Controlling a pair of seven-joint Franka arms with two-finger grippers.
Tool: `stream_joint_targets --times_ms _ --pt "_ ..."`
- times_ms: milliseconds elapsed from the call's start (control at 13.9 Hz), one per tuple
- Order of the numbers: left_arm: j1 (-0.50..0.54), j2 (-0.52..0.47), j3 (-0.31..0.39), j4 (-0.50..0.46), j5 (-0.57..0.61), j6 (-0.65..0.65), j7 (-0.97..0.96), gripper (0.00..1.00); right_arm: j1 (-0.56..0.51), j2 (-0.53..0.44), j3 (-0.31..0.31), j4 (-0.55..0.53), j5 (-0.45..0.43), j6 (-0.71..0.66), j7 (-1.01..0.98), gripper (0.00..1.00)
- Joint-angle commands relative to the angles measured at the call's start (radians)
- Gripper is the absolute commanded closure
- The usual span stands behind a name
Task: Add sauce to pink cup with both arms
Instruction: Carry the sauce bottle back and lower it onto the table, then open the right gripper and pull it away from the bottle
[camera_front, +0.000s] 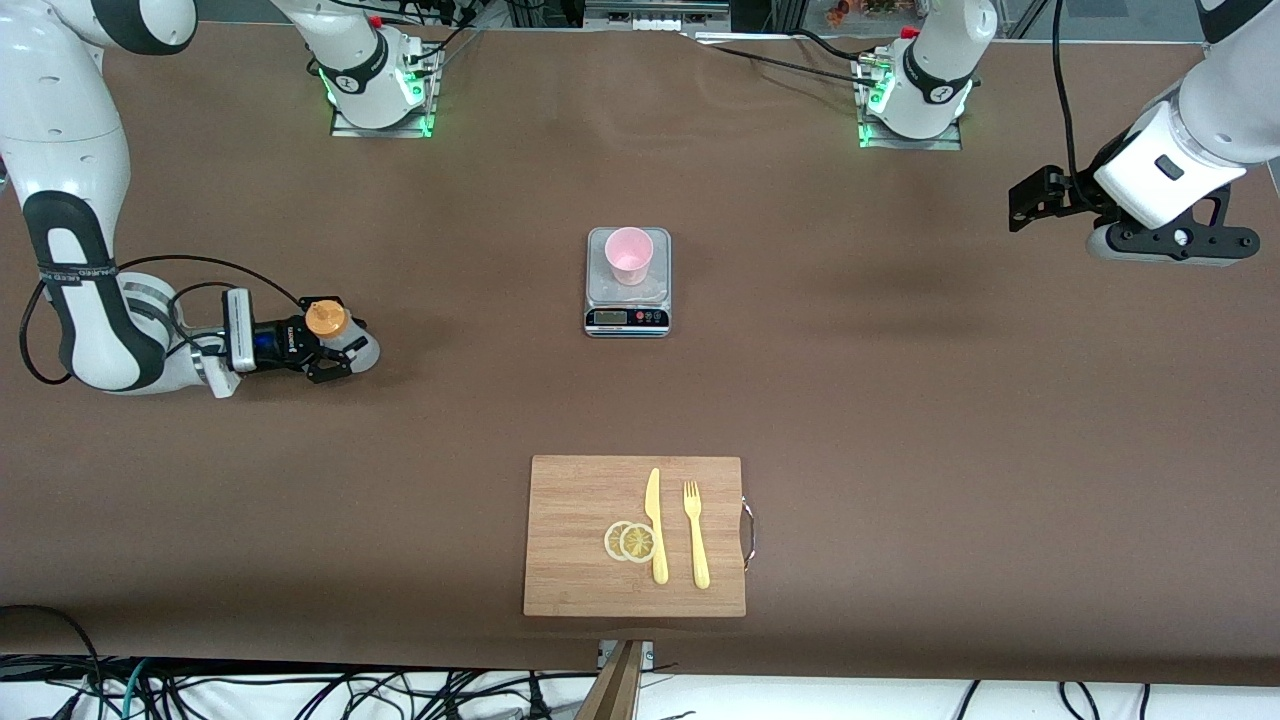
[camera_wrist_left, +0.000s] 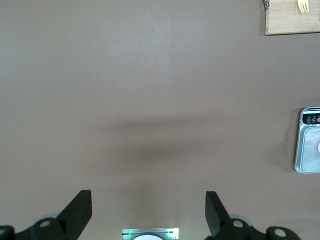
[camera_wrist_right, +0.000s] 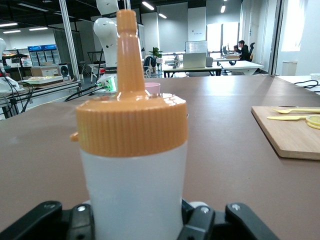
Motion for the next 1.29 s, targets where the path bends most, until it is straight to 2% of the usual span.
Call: stream_joint_targets --times_ms 0,359,431,502,574,861,1220 --pt "-0.001 0.012 -0.002 0.028 0.007 -0.023 0.012 0.00 -0.037 0.035 0.017 -0.003 0.019 -0.027 -0.040 1.00" --pt "-0.001 0.012 -0.002 0.028 0.007 -0.026 0.009 0.00 -0.043 0.045 0.016 -0.001 0.018 -0.021 -0.036 1.00" --pt "-0.001 0.012 -0.002 0.028 0.007 -0.026 0.011 0.00 -0.044 0.045 0.016 -0.001 0.018 -0.019 -0.034 0.92" --pt "-0.001 0.012 -0.002 0.028 0.007 -0.026 0.009 0.00 -0.046 0.045 0.016 0.002 0.018 -0.018 -0.033 0.39" --pt "-0.001 0.012 -0.002 0.028 0.007 -0.027 0.009 0.00 -0.050 0.043 0.016 0.003 0.018 -0.016 -0.031 0.01" --pt "-0.001 0.012 -0.002 0.028 0.007 -0.026 0.011 0.00 -0.058 0.043 0.014 0.014 0.019 -0.004 -0.022 0.00" --pt "-0.001 0.014 -0.004 0.029 0.007 -0.026 0.011 0.00 -0.058 0.042 -0.050 0.037 0.022 -0.005 0.001 0.00"
